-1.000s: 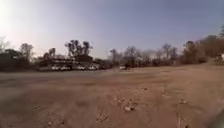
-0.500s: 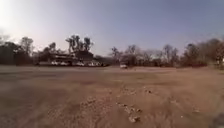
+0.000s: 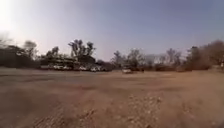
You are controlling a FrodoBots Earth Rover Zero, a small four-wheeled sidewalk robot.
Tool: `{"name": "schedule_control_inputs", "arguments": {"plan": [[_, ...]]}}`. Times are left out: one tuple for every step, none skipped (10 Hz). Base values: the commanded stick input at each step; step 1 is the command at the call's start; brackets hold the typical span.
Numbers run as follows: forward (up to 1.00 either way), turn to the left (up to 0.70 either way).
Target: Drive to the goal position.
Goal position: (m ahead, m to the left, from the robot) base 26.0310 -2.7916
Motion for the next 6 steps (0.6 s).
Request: {"name": "schedule_control_inputs", "arguments": {"plan": [[0.7, 0.0], [0.7, 0.0], [0.7, 0.0], [0.7, 0.0], [0.7, 0.0], [0.7, 0.0]]}}
